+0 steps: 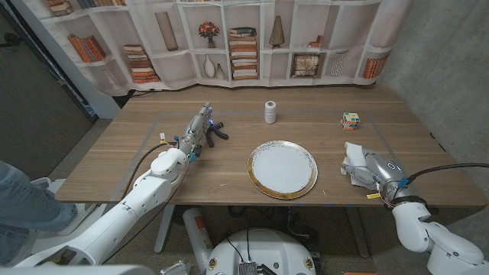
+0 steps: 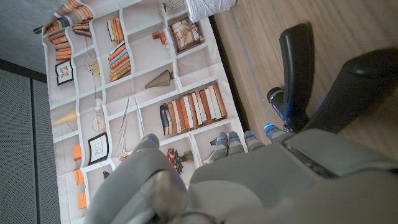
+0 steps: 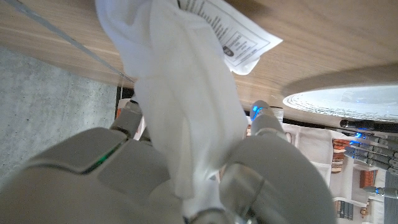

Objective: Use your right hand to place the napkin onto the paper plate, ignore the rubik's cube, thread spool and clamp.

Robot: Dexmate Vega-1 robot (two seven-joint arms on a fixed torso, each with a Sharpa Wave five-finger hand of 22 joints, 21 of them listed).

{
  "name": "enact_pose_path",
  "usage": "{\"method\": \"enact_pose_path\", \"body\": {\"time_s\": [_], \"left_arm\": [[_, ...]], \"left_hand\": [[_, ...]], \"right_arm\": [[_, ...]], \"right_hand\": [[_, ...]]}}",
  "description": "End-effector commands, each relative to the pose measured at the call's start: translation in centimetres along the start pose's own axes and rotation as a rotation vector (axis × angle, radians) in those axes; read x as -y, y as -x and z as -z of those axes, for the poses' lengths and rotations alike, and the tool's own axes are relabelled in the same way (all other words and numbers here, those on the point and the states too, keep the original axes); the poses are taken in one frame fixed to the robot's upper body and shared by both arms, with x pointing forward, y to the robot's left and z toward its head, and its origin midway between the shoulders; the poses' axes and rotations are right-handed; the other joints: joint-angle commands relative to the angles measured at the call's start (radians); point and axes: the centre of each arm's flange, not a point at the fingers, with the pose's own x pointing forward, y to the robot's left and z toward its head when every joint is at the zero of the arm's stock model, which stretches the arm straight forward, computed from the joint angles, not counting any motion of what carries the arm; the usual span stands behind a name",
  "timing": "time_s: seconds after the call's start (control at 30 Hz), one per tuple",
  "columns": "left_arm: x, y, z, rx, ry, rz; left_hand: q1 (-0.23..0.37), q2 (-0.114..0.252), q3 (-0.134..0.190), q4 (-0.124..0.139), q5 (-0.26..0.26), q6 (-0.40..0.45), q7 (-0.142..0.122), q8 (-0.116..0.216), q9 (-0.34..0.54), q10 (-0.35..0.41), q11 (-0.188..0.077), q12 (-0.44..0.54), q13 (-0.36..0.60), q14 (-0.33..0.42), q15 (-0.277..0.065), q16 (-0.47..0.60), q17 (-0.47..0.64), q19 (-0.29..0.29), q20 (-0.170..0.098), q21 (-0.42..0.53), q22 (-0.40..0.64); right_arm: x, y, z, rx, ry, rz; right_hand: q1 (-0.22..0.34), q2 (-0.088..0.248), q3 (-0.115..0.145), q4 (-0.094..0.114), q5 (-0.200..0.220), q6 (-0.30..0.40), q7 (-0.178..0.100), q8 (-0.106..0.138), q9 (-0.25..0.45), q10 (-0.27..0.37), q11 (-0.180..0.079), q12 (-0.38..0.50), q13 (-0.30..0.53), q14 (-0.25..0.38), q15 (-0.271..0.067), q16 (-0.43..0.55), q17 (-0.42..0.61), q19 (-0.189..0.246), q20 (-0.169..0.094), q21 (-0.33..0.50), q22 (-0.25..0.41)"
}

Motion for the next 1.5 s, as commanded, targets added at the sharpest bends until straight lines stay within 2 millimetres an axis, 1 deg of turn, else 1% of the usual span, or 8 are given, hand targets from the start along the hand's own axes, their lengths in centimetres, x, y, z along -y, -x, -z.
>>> {"method": "enact_pose_path", "body": {"time_s": [0.03,0.37,0.6,0.7,0.9,1.13,1.43,1.5], "left_arm": [[0.0,-0.1,0.0,-0.002,-0.001,0.003],[0.1,-0.1,0.3,-0.006,0.005,0.002],[0.2,0.2,0.8,-0.014,0.011,-0.003],[0.2,0.3,0.8,-0.015,0.011,-0.004],[0.2,0.5,0.8,-0.014,0.010,-0.008],[0.1,0.6,0.9,-0.016,0.012,-0.011],[-0.1,0.8,1.2,-0.022,0.015,-0.013],[-0.1,0.8,1.3,-0.023,0.018,-0.014]], "left_hand": [[0.003,0.007,-0.006,0.002,0.002,0.006,0.000,-0.003,0.006,0.002,-0.005,-0.001,0.002,-0.005,0.004,0.001,0.003,-0.016,0.002,0.001,0.001],[0.003,0.009,-0.008,0.002,0.001,0.006,-0.002,-0.003,0.006,0.003,-0.004,-0.001,0.002,-0.005,0.005,0.001,0.003,-0.016,0.004,0.002,0.002],[0.004,0.009,-0.009,0.002,0.001,0.007,-0.002,-0.003,0.006,0.003,-0.004,-0.001,0.002,-0.004,0.006,0.002,0.003,-0.016,0.007,0.002,0.002],[0.004,0.009,-0.010,0.002,0.001,0.007,-0.002,-0.003,0.006,0.004,-0.005,-0.001,0.002,-0.004,0.006,0.002,0.003,-0.016,0.009,0.002,0.002],[0.004,0.010,-0.011,0.002,0.001,0.008,-0.003,-0.002,0.006,0.004,-0.005,-0.001,0.002,-0.003,0.007,0.002,0.003,-0.013,0.017,0.003,0.002],[0.004,0.010,-0.012,0.002,0.001,0.008,-0.004,-0.003,0.006,0.004,-0.006,-0.001,0.002,-0.003,0.008,0.002,0.004,-0.013,0.022,0.003,0.002],[0.004,0.011,-0.014,0.002,0.001,0.008,-0.004,-0.003,0.006,0.006,-0.007,0.000,0.002,-0.004,0.010,0.002,0.004,-0.012,0.023,0.004,0.002],[0.004,0.011,-0.015,0.003,0.001,0.008,-0.004,-0.003,0.006,0.006,-0.007,0.000,0.002,-0.005,0.009,0.002,0.004,-0.012,0.023,0.004,0.002]], "right_arm": [[-0.5,0.2,0.3,-0.029,-0.008,-0.017],[-1.0,0.2,0.3,-0.030,-0.021,-0.022],[-1.6,0.1,0.3,-0.027,-0.028,-0.037],[-1.7,0.1,0.3,-0.028,-0.036,-0.039],[-2.0,-0.1,0.2,-0.029,-0.049,-0.039],[-2.2,-0.4,-0.2,-0.026,-0.056,-0.038],[-2.4,-0.6,-0.6,-0.029,-0.055,-0.025],[-2.4,-0.7,-0.7,-0.030,-0.051,-0.021]], "right_hand": [[0.014,0.002,0.005,0.001,0.004,-0.001,-0.014,-0.001,0.003,-0.002,-0.007,-0.007,0.005,0.004,0.006,0.002,0.002,0.008,0.014,-0.002,-0.001],[0.055,0.015,0.022,-0.003,0.006,-0.002,-0.020,0.001,0.003,0.002,-0.010,-0.006,0.006,0.017,0.010,0.003,0.002,0.051,0.022,0.004,-0.001],[0.141,0.039,0.058,-0.014,0.002,0.006,-0.019,0.006,0.004,0.011,-0.014,-0.002,0.006,0.037,0.004,0.003,0.001,0.105,0.004,0.007,-0.001],[0.204,0.060,0.086,-0.018,-0.004,0.016,-0.011,0.009,0.004,0.018,-0.011,-0.001,0.006,0.042,0.003,0.002,0.000,0.123,-0.004,0.003,-0.001],[0.391,0.102,0.162,-0.020,-0.052,0.068,0.047,0.019,0.003,0.058,0.008,0.005,0.001,0.086,-0.001,0.004,-0.001,0.194,-0.055,-0.003,-0.001],[0.527,0.139,0.216,-0.017,-0.106,0.137,0.064,0.028,0.002,0.102,0.005,0.007,-0.005,0.143,-0.019,0.010,0.002,0.253,-0.108,-0.003,0.000],[0.620,0.165,0.205,-0.013,-0.144,0.259,0.045,0.049,0.002,0.199,-0.030,0.023,-0.008,0.236,-0.071,0.034,0.013,0.340,-0.197,0.015,0.004],[0.633,0.169,0.203,-0.013,-0.144,0.270,0.040,0.050,0.002,0.210,-0.034,0.024,-0.009,0.248,-0.082,0.037,0.014,0.350,-0.207,0.018,0.005]]}}
